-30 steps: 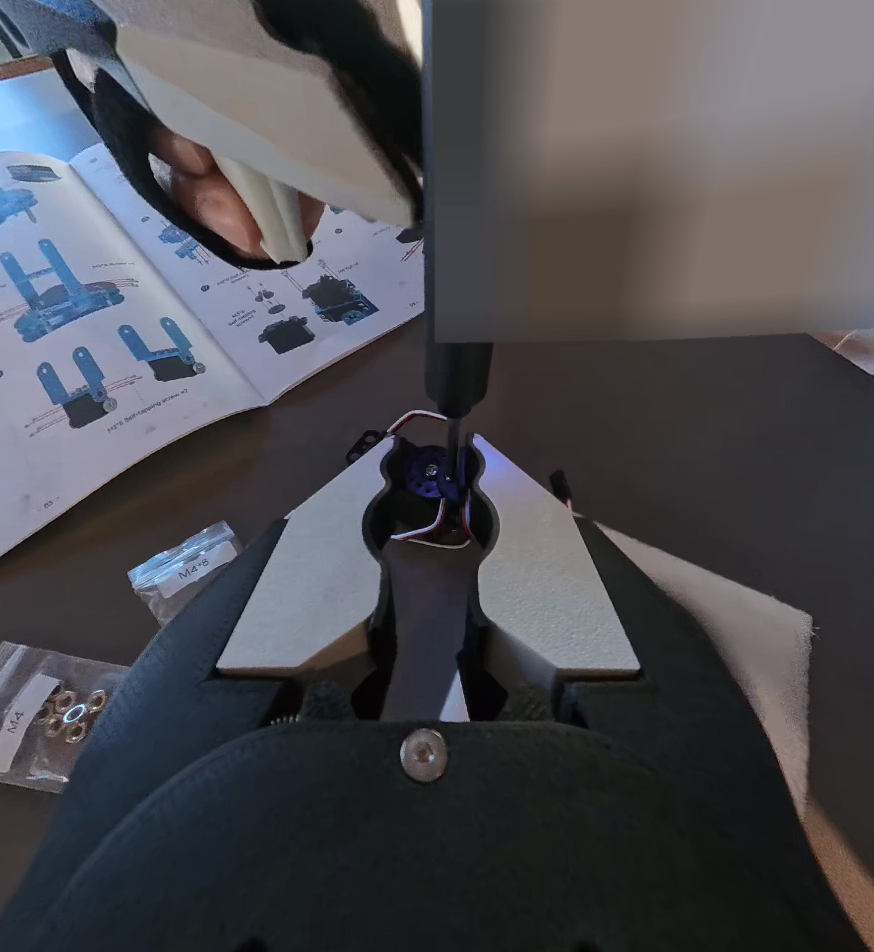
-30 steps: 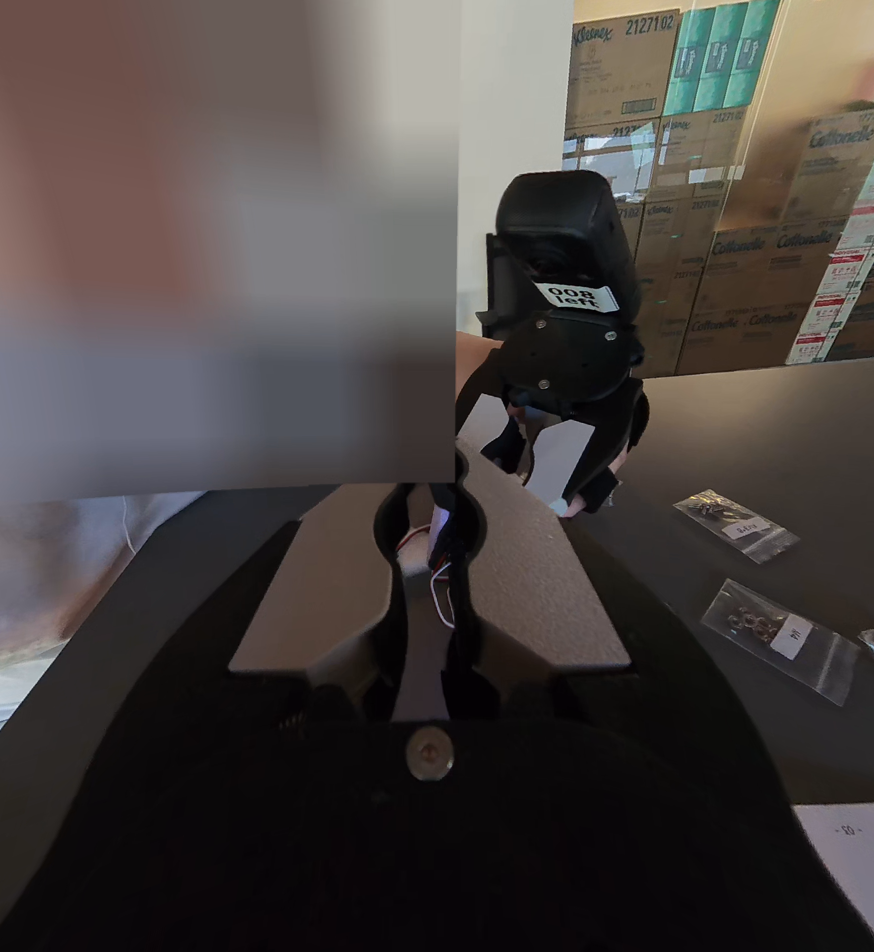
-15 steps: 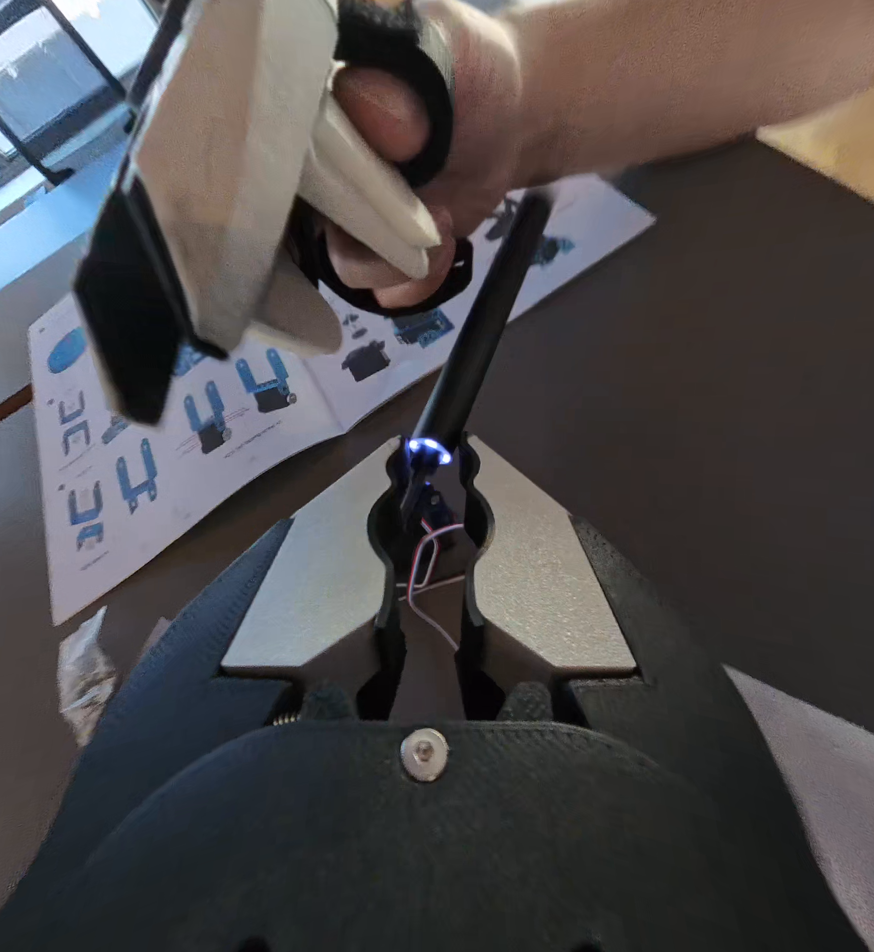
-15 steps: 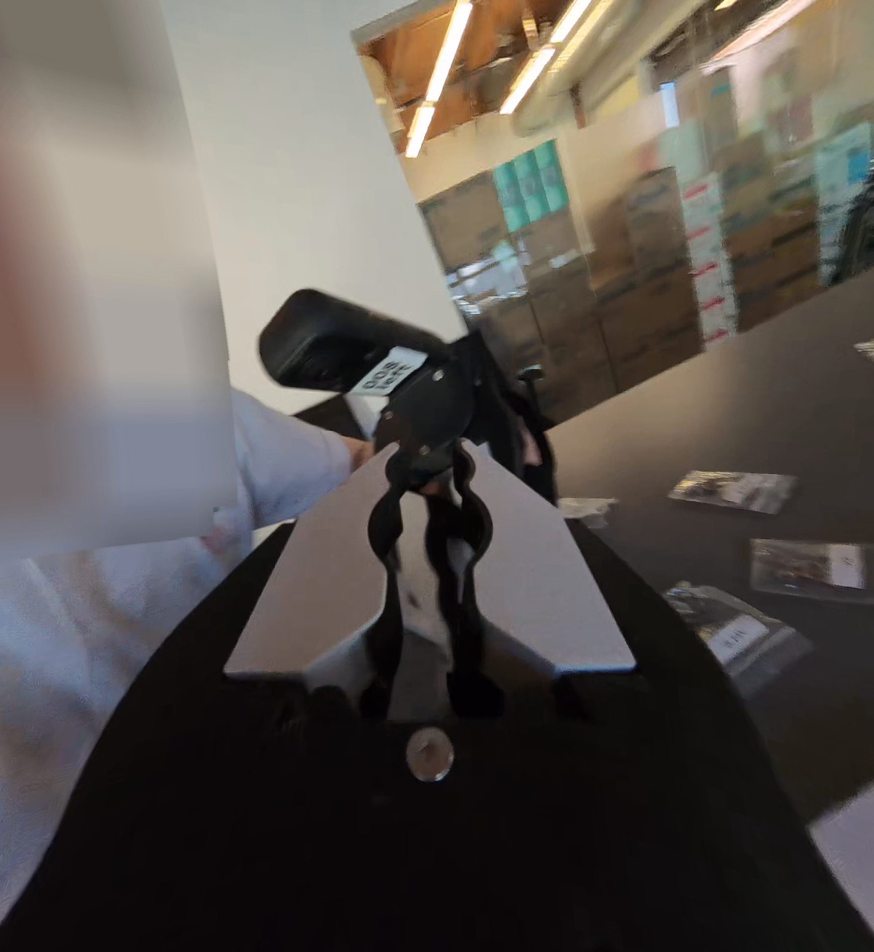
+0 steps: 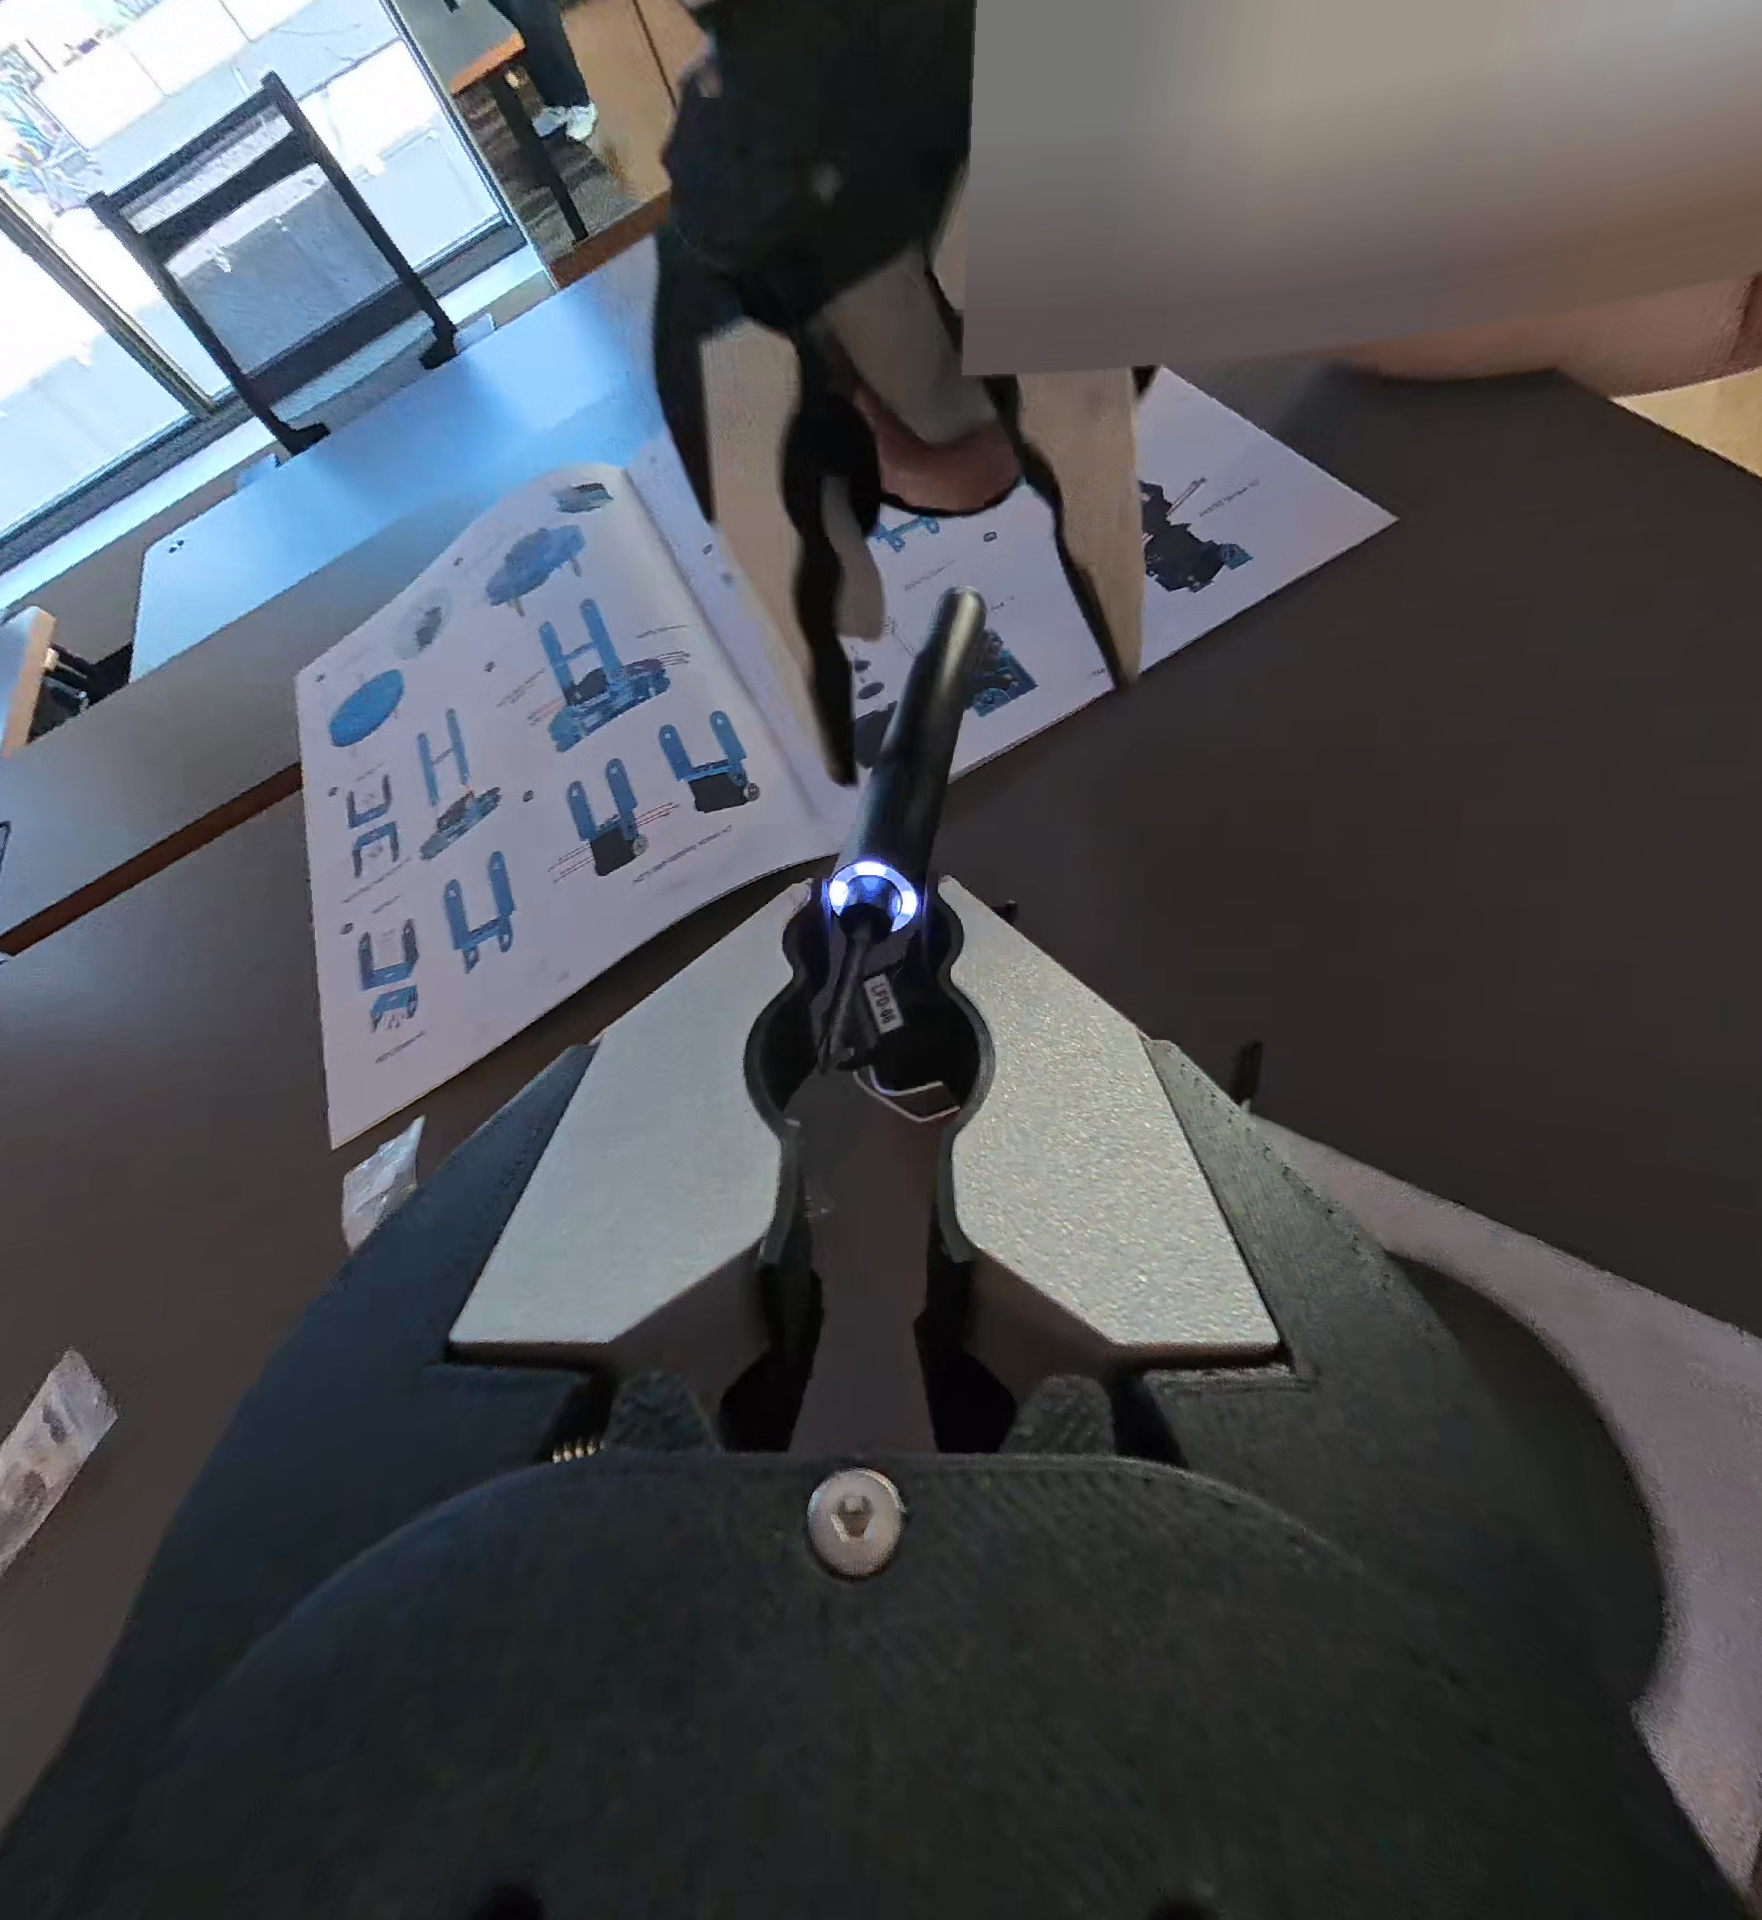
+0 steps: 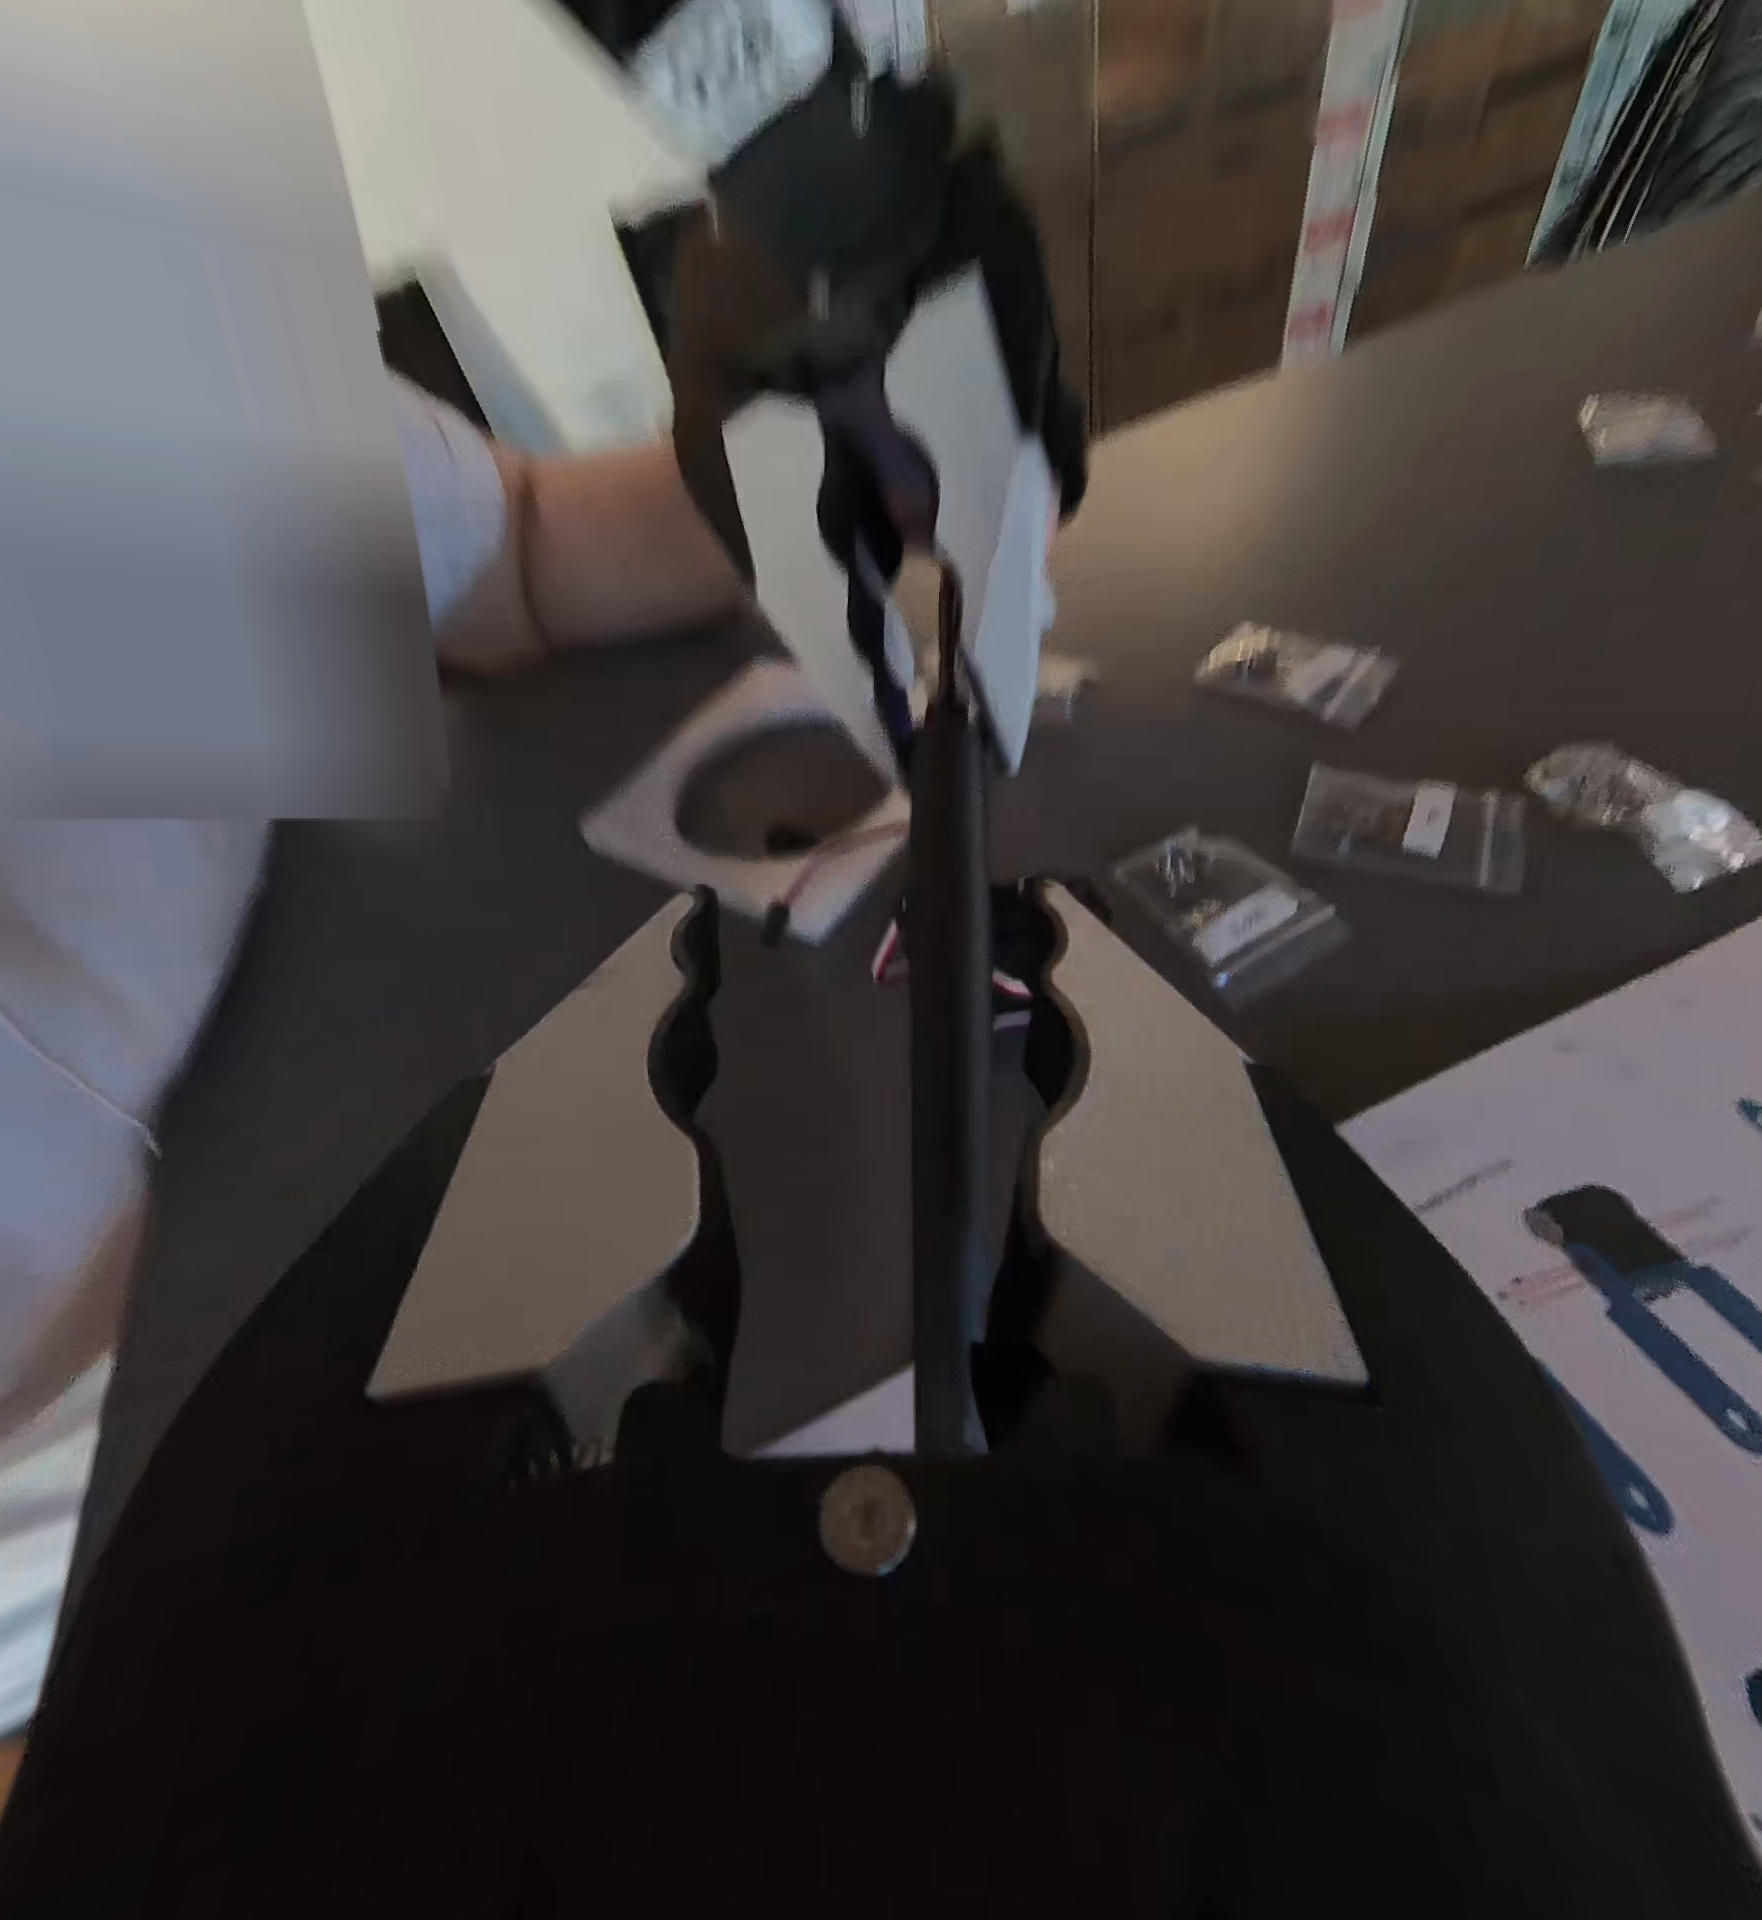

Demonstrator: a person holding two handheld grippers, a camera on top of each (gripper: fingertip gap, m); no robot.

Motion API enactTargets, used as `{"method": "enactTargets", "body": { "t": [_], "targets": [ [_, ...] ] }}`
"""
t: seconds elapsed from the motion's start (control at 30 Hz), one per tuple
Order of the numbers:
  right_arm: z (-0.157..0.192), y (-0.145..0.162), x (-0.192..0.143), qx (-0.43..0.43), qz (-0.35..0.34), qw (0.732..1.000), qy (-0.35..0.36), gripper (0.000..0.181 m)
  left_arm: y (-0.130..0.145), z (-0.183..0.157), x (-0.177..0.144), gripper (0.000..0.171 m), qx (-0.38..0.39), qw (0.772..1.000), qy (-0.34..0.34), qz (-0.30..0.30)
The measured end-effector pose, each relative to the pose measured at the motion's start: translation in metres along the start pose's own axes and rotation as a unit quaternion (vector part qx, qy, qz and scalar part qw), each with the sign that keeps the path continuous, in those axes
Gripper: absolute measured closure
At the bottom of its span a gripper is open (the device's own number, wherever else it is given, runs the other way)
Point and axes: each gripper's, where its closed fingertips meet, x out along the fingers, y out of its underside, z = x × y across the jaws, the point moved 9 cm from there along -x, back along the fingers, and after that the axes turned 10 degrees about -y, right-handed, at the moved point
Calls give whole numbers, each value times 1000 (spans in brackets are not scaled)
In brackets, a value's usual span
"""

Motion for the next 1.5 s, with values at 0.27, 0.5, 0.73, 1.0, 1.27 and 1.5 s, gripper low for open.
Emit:
{"method": "enactTargets", "body": {
  "t": [0.27,0.5,0.73,1.0,1.27,1.5],
  "targets": [
    [-15,15,12,-25,111,989,95,165,10,16,-14,157,-59,997,33,-23],
    [-3,9,-10,-39,125,983,128,166,14,43,-43,141,-168,974,55,-140],
    [38,5,-21,-52,27,994,94,166,23,33,-59,148,-260,958,33,-120],
    [89,55,8,-1,95,993,67,165,24,-35,-35,144,-274,961,-31,-5],
    [92,82,35,44,153,985,70,165,1,-51,0,127,-322,919,-206,91],
    [91,67,18,42,91,995,25,158,-6,-68,22,142,-289,906,-276,139]
  ]
}}
